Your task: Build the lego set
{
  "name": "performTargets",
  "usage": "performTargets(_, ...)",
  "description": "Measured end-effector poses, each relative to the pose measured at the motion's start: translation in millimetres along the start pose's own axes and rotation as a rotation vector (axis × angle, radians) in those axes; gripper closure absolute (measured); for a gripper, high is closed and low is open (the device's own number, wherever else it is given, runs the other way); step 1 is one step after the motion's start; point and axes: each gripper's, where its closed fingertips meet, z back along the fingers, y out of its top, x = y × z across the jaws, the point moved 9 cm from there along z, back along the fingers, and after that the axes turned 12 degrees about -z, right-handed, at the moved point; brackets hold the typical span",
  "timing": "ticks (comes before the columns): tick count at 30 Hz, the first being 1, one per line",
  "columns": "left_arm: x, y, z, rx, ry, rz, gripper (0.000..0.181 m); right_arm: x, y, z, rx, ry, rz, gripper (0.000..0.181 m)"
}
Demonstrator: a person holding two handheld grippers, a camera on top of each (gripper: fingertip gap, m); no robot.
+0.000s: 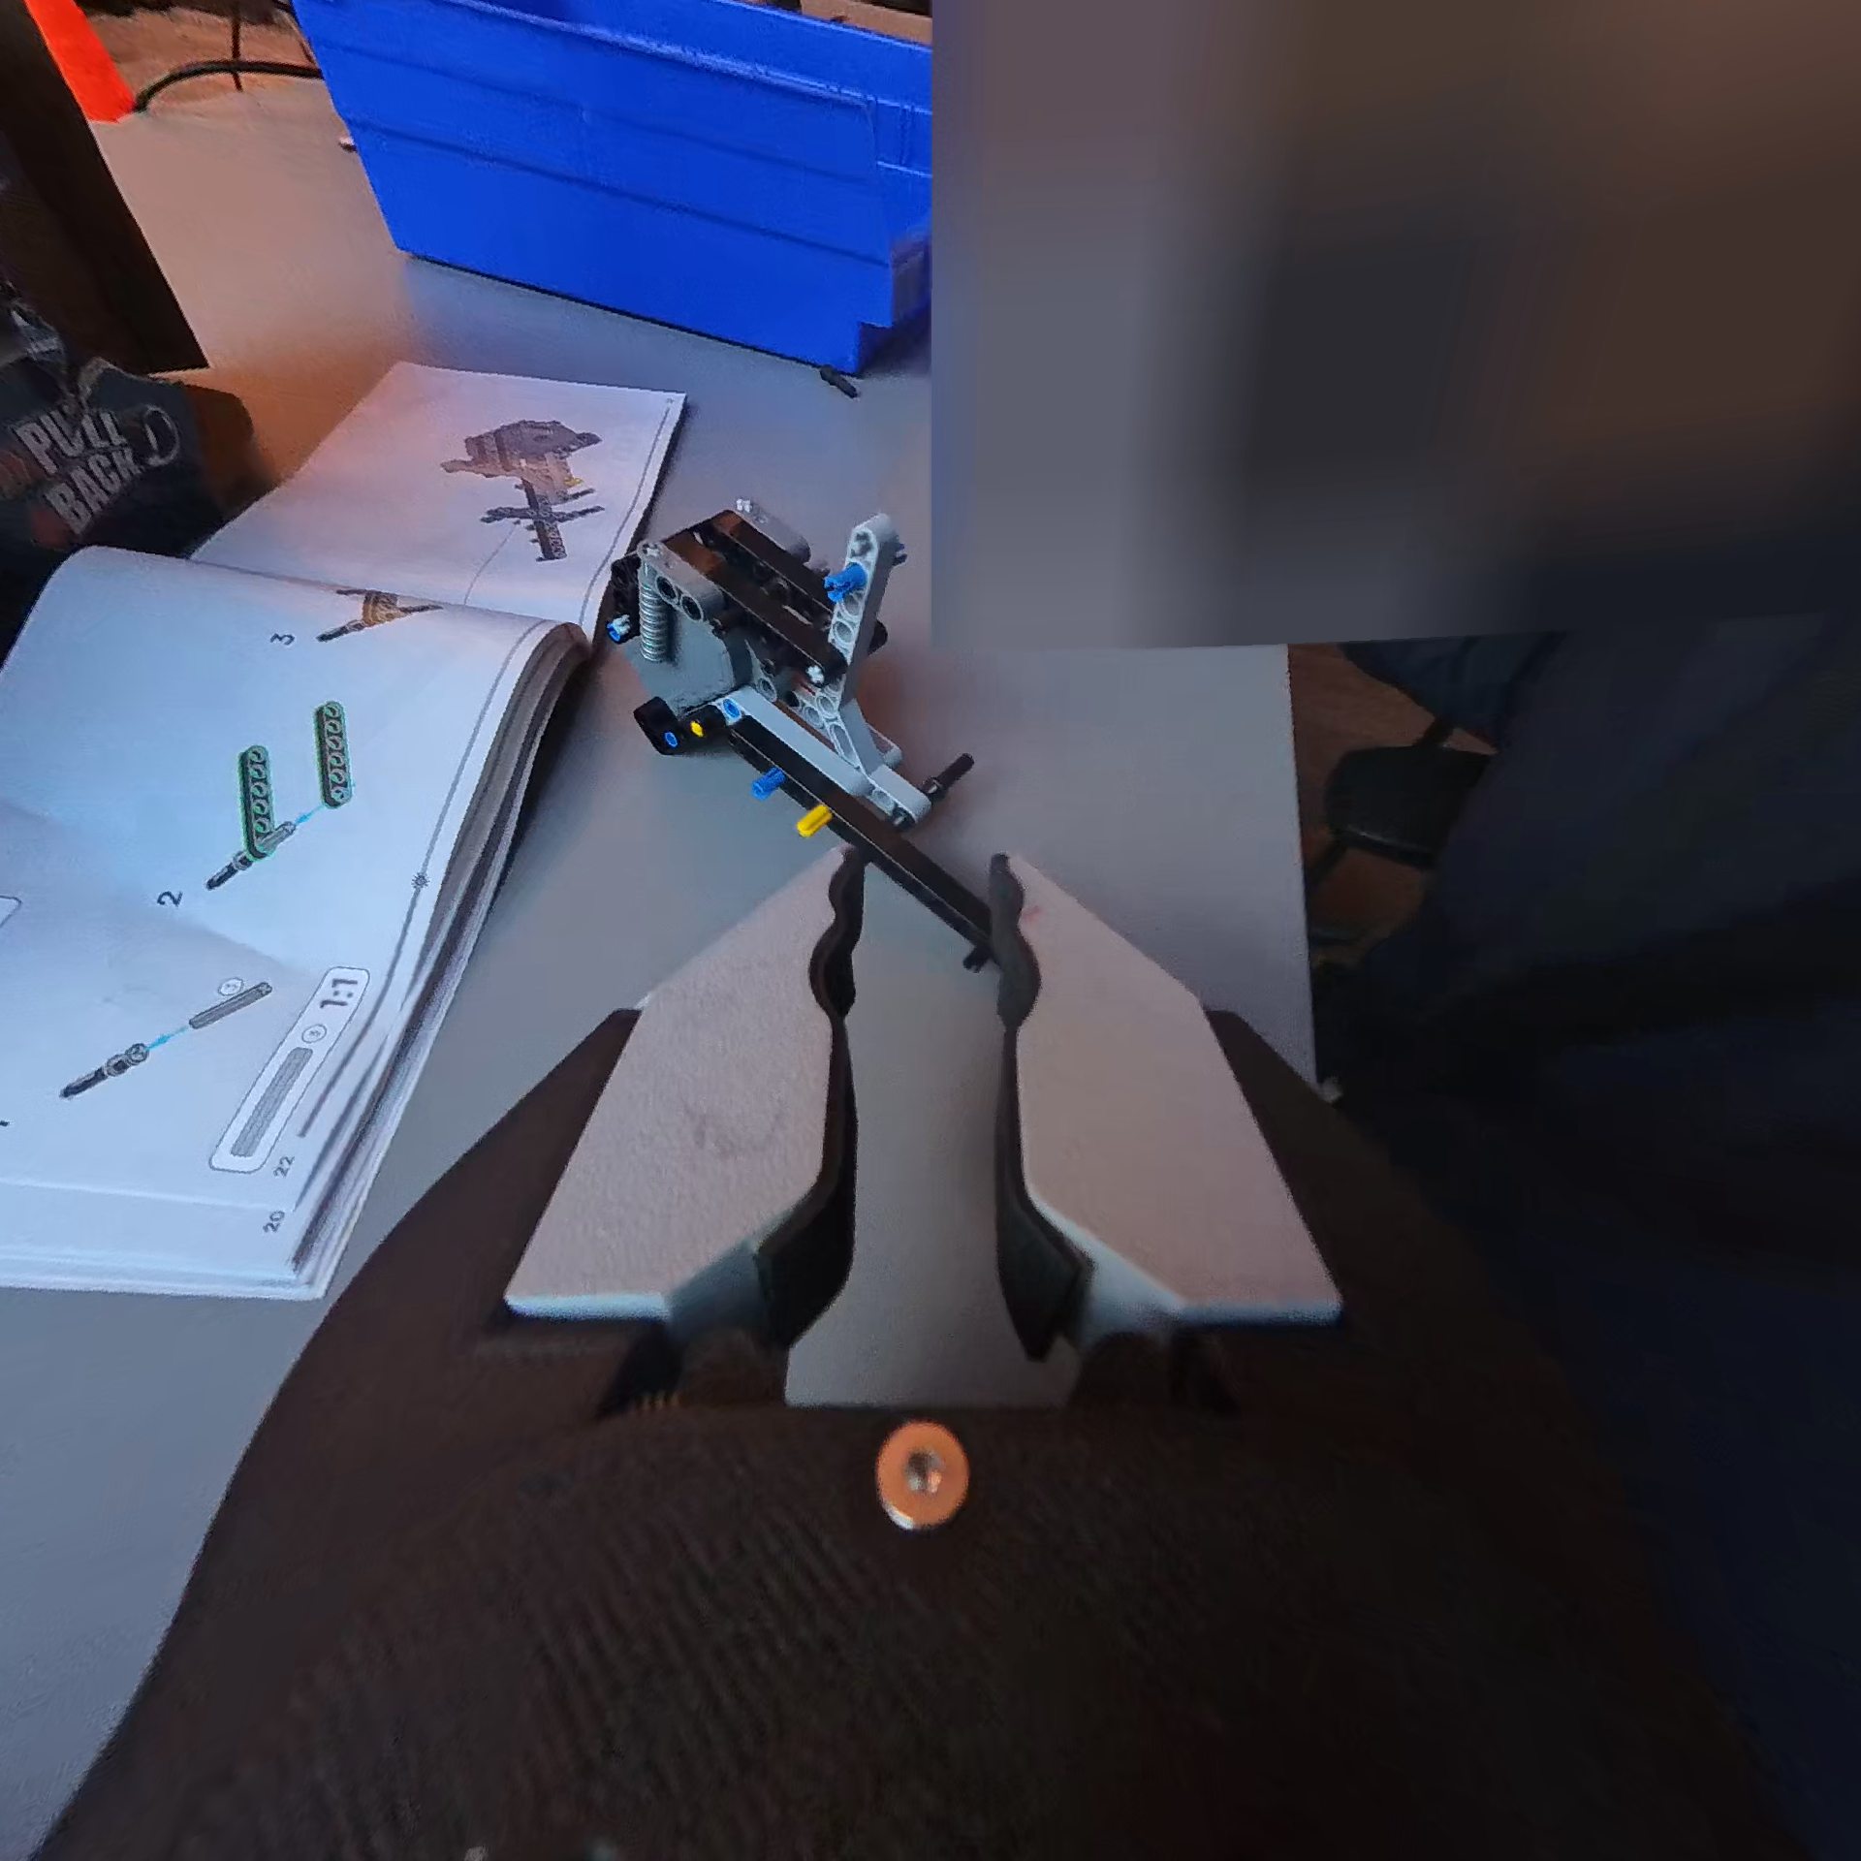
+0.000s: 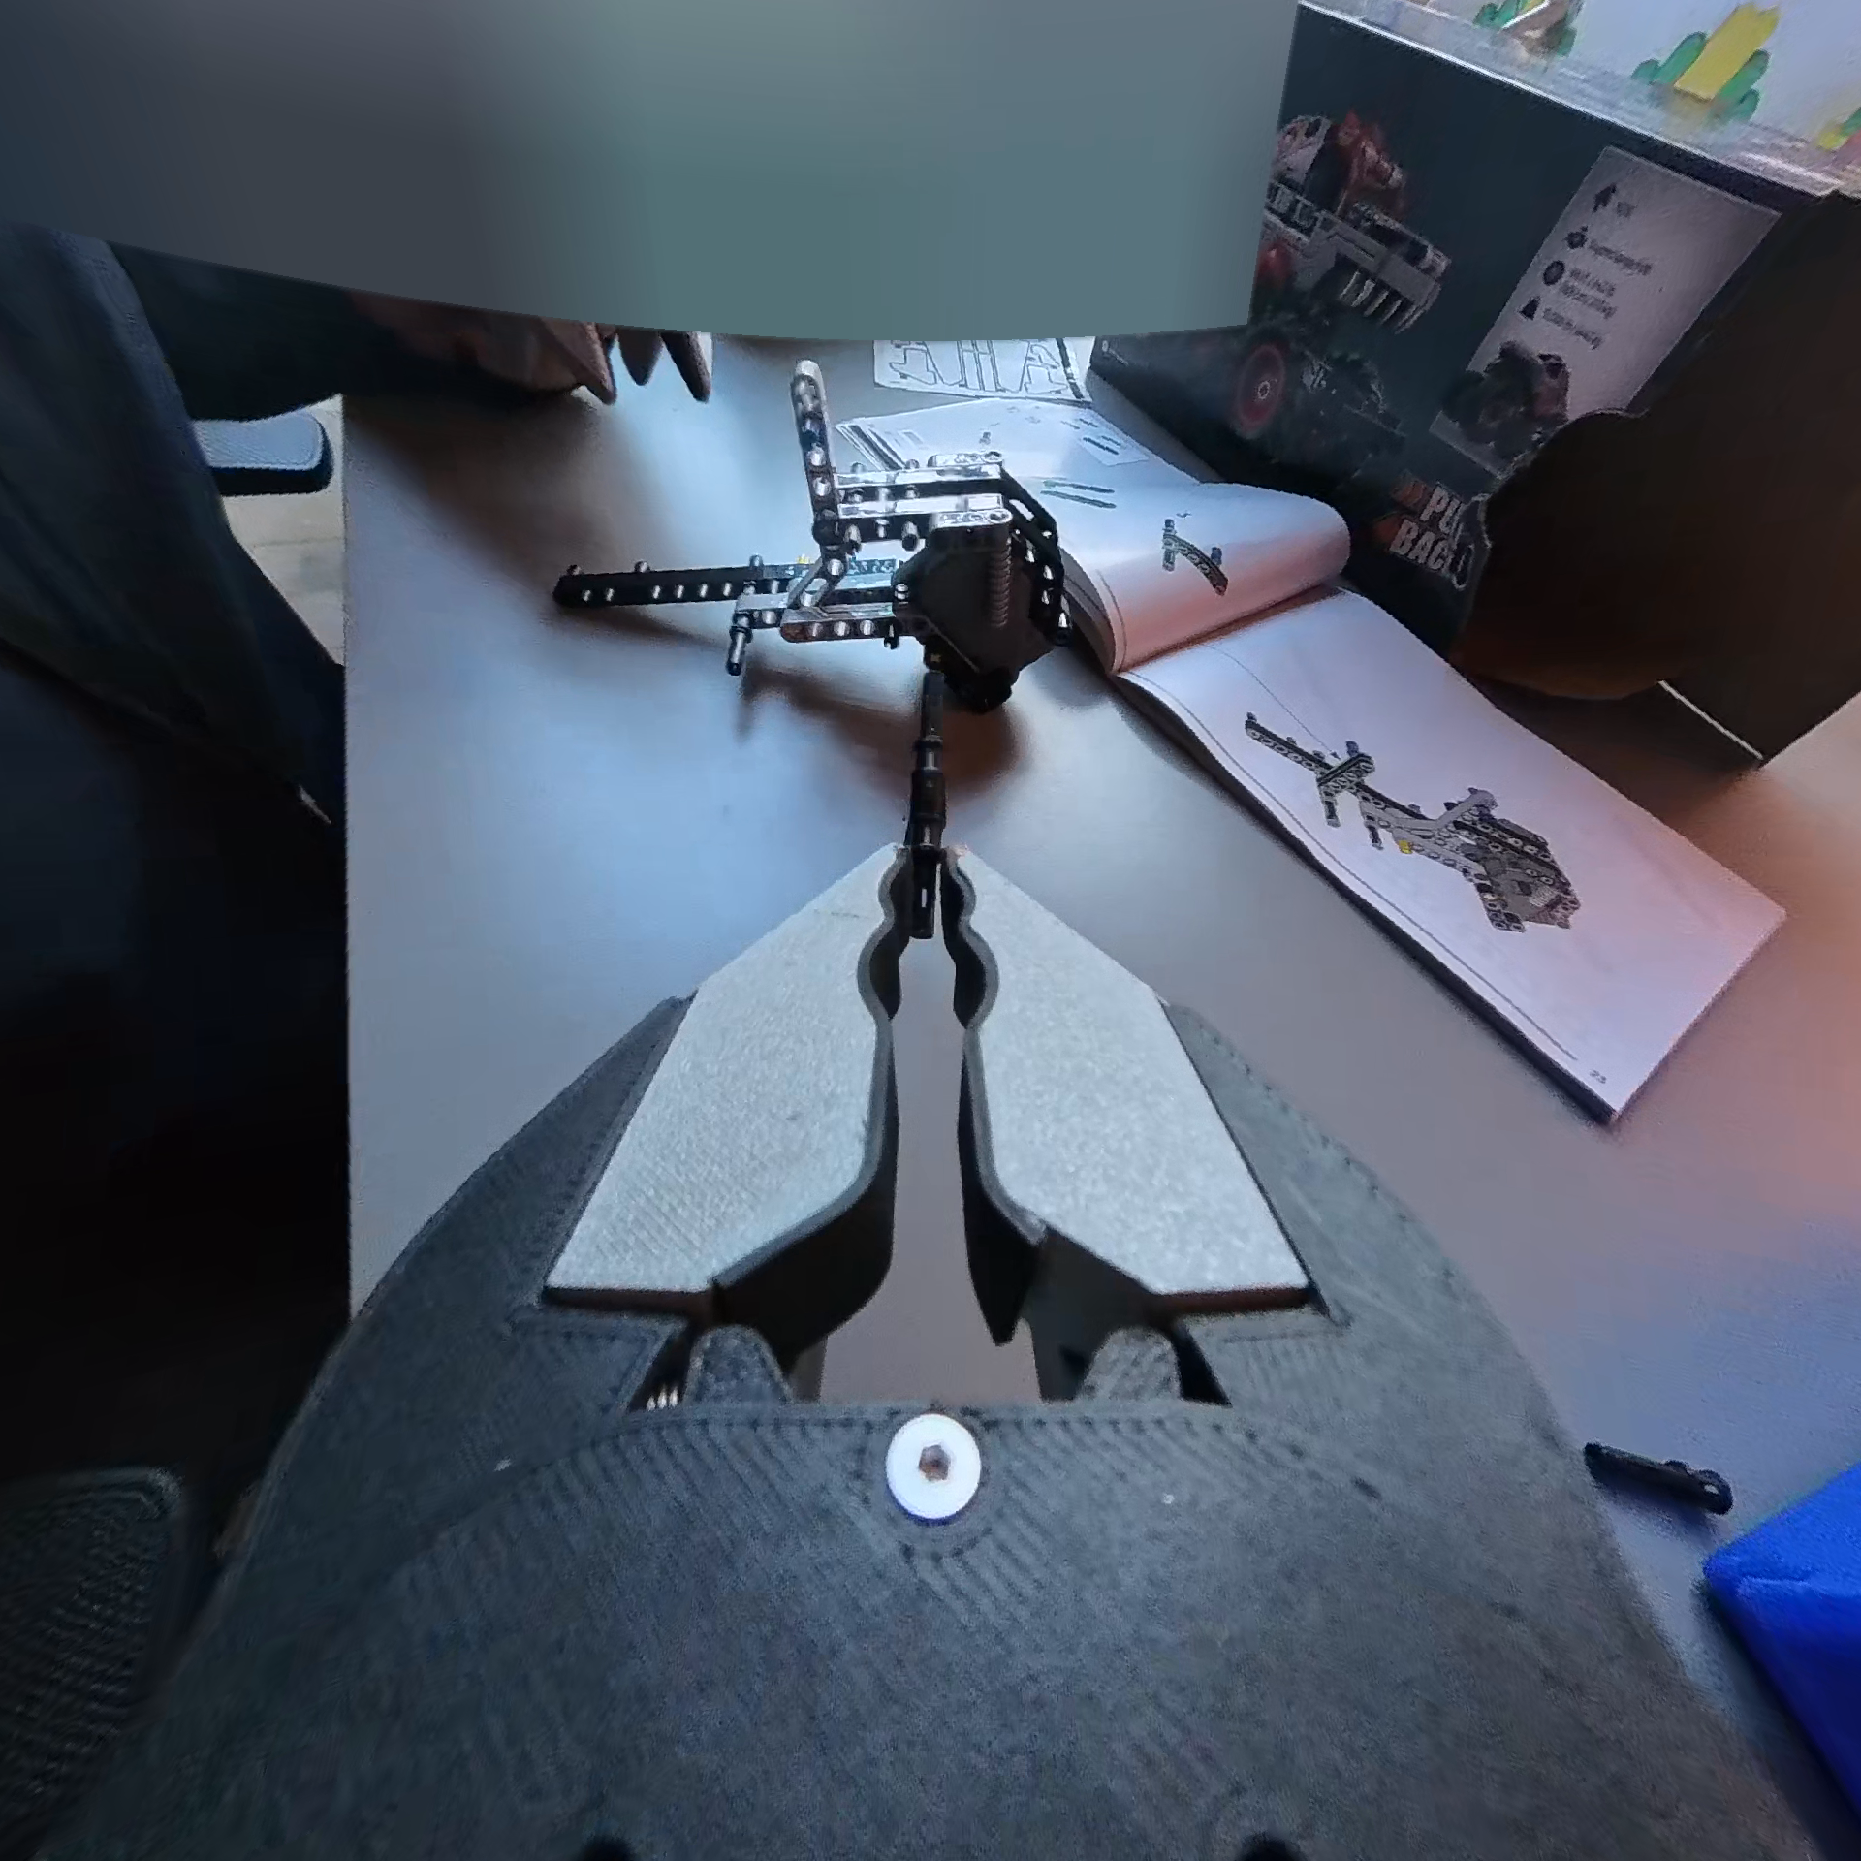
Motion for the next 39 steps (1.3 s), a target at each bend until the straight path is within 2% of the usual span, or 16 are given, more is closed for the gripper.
performTargets(7,-10.1,0.5,-0.3,0.014,0.025,0.010,0.160,11.0,-2.5,-0.4,-0.019,-0.052,-0.047,0.179)
performTargets(14,-12.8,0.4,-0.2,0.020,0.022,0.028,0.160,21.1,-3.2,3.3,0.003,-0.042,-0.142,0.179)
performTargets(22,-7.8,0.8,-2.6,-0.010,0.055,-0.031,0.161,21.8,-4.2,2.2,-0.006,-0.047,-0.147,0.179)
performTargets(39,-8.9,0.7,-1.6,-0.011,0.085,-0.028,0.161,19.7,-3.1,2.6,0.003,-0.050,-0.121,0.179)
